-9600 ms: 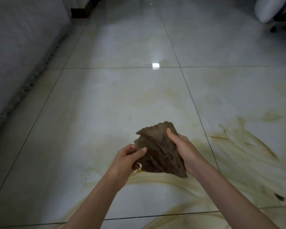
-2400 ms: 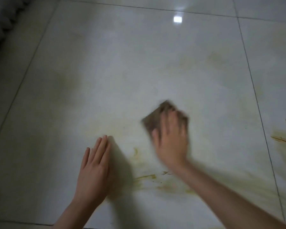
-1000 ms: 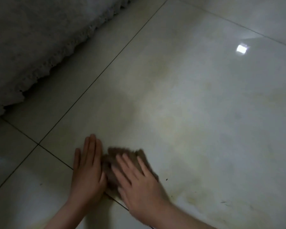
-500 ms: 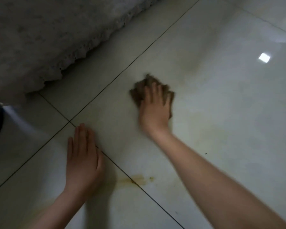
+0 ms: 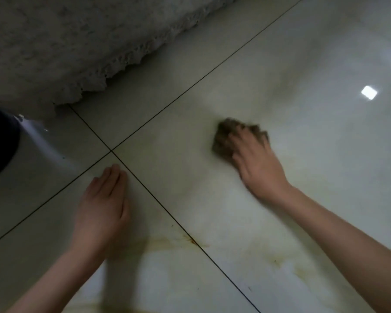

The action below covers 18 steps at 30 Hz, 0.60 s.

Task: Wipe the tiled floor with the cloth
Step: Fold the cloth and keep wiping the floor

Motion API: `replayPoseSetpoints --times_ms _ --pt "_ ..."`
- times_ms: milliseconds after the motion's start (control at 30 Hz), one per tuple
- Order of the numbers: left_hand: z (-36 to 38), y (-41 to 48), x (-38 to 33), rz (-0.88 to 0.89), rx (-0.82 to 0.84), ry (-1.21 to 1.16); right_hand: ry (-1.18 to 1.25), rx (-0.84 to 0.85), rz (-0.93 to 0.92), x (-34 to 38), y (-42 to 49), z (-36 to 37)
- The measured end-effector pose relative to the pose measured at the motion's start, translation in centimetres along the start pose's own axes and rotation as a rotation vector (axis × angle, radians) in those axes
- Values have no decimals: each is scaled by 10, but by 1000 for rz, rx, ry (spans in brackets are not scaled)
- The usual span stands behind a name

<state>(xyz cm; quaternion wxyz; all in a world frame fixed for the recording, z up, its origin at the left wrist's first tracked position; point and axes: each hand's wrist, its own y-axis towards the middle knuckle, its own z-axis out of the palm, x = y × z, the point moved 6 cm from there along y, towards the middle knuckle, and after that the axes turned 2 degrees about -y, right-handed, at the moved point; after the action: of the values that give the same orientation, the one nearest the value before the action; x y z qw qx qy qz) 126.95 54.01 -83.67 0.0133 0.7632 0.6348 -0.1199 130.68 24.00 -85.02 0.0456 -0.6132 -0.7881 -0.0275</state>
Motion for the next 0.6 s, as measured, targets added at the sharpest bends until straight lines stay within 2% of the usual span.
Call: replayPoseSetpoints --times_ms 100,167,200,233,300,367,433,500,600 --pt "-2 2 -6 7 -30 31 60 -81 433 -22 50 -1" --pt "-3 3 -8 2 -48 35 114 -150 613 -3 55 5" --pt "-4 3 -8 0 -61 32 140 -182 610 13 51 8" --pt "-5 3 -8 -6 -72 25 170 -209 533 32 43 9" --pt "-7 2 -7 -13 -94 11 240 -219 244 76 16 6" --pt "-11 2 -5 -19 -121 -5 354 -114 -59 104 -17 2" --pt "-15 4 -5 -9 -140 -26 511 -15 -273 101 -25 -18" --pt "-20 7 -4 -3 -141 -29 610 -58 -250 64 4 -47" --pt "-19 13 0 -52 -75 -67 413 -113 126 -40 87 -60"
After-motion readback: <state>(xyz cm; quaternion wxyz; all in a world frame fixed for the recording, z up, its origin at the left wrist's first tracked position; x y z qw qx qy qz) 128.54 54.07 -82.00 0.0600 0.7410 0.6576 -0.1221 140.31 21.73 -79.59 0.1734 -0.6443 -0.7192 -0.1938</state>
